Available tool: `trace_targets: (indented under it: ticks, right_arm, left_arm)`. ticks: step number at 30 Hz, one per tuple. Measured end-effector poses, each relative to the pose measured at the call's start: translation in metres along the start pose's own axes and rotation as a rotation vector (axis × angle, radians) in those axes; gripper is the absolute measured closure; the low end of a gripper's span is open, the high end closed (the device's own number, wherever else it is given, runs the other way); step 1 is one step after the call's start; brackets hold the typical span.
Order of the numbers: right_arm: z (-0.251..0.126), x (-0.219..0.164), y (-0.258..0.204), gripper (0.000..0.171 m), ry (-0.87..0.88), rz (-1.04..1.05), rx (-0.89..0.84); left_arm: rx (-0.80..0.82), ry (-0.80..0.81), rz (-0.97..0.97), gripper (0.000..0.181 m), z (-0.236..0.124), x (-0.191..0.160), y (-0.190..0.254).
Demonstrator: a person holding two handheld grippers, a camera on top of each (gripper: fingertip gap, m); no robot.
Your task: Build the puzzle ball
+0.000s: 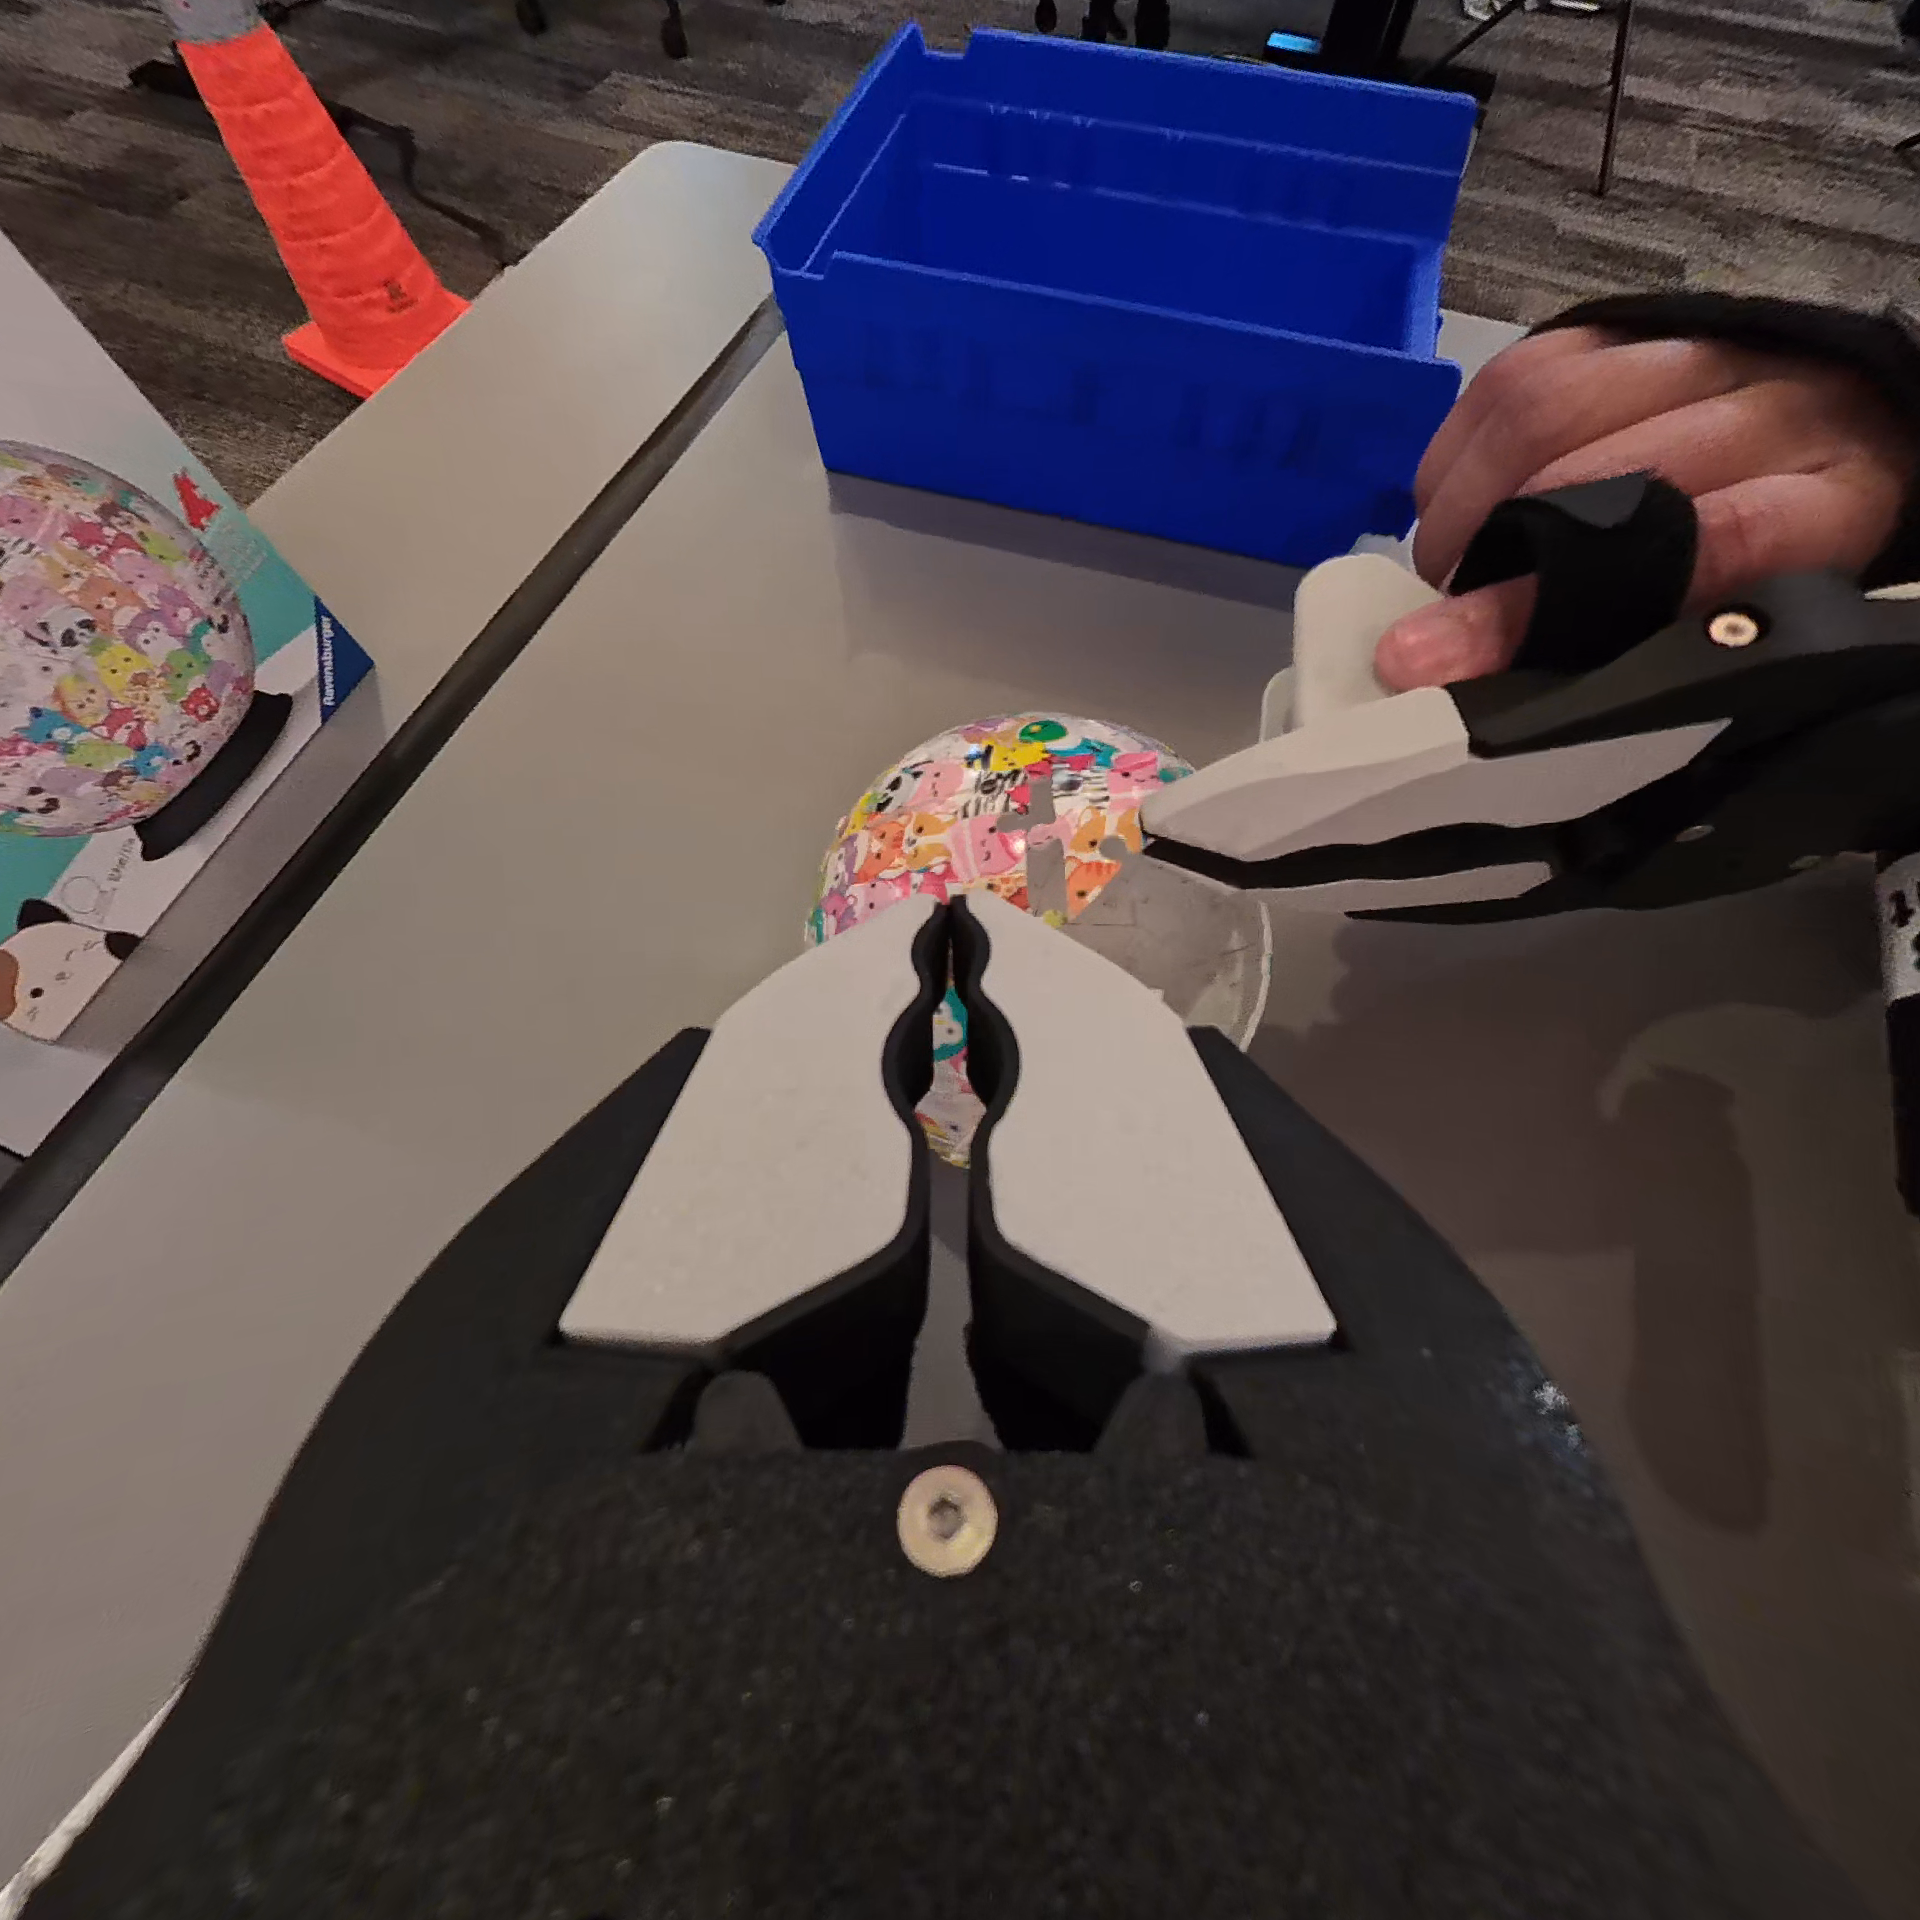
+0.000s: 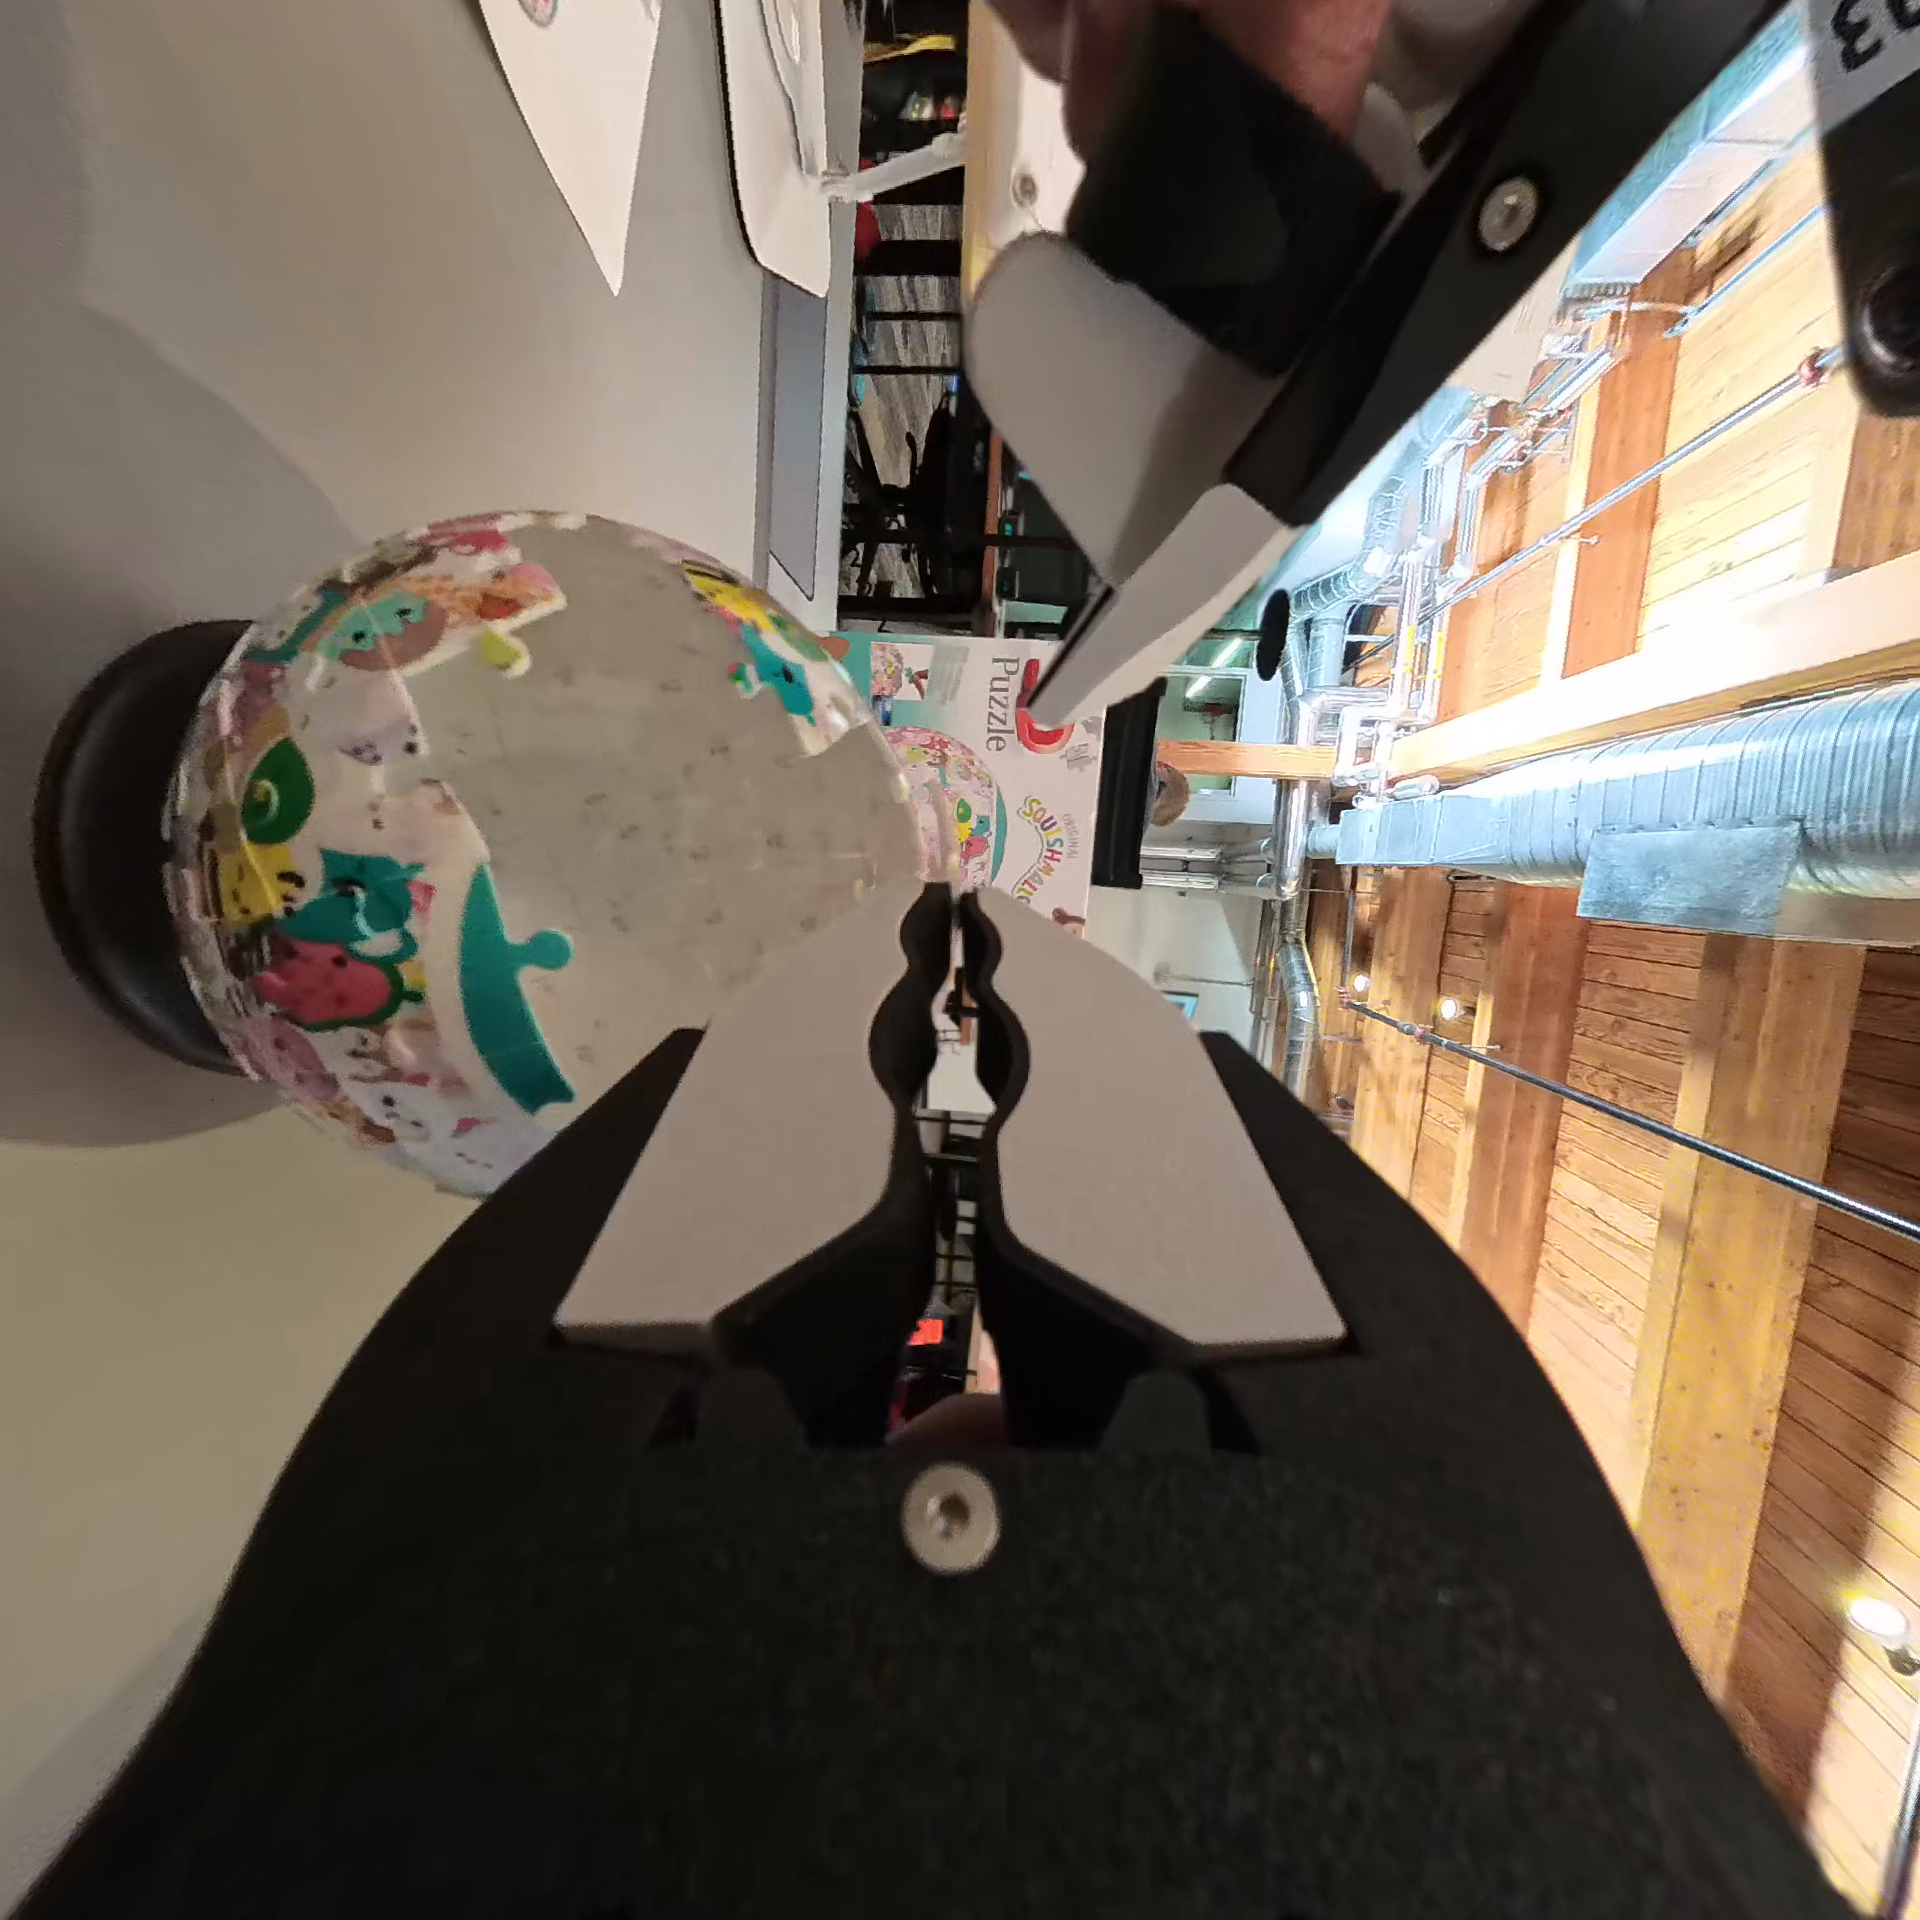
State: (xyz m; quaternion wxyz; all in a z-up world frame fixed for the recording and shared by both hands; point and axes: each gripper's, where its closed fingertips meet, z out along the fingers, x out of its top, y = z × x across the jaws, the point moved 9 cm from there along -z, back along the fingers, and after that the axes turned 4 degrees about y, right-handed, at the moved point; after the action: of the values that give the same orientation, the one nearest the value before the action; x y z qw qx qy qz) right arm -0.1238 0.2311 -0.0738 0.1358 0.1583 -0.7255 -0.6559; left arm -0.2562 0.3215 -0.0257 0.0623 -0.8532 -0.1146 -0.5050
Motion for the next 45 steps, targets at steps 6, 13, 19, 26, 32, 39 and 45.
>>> trace_targets:
  ticks: [6, 13, 19, 26, 32, 39, 45]
  right_arm:
    - [0.006, 0.000, -0.003, 0.170, -0.032, -0.036, -0.012]
    - [0.003, -0.001, -0.004, 0.170, -0.058, -0.059, -0.011]
    - [0.005, 0.003, -0.004, 0.170, -0.074, -0.070, -0.005]
    - [0.006, 0.002, -0.004, 0.170, -0.070, -0.108, -0.006]
    - [0.006, 0.002, -0.004, 0.170, -0.078, -0.098, 0.013]
    - [0.006, 0.001, -0.005, 0.170, -0.066, -0.125, 0.013]
    - [0.006, 0.000, -0.005, 0.170, -0.055, -0.137, 0.006]
  left_arm:
    - [-0.001, 0.015, 0.017, 0.181, -0.001, 0.002, 0.001]
    - [-0.038, -0.009, 0.061, 0.181, 0.005, -0.004, 0.001]
    - [-0.061, 0.002, 0.057, 0.181, 0.006, -0.009, 0.001]
    - [-0.073, -0.007, 0.074, 0.181, 0.011, -0.010, 0.004]
    - [-0.064, -0.004, 0.081, 0.181, 0.010, -0.006, 0.004]
    - [-0.054, 0.002, 0.081, 0.181, 0.007, -0.001, 0.002]
    - [-0.055, -0.008, 0.079, 0.181, 0.011, -0.002, 0.002]
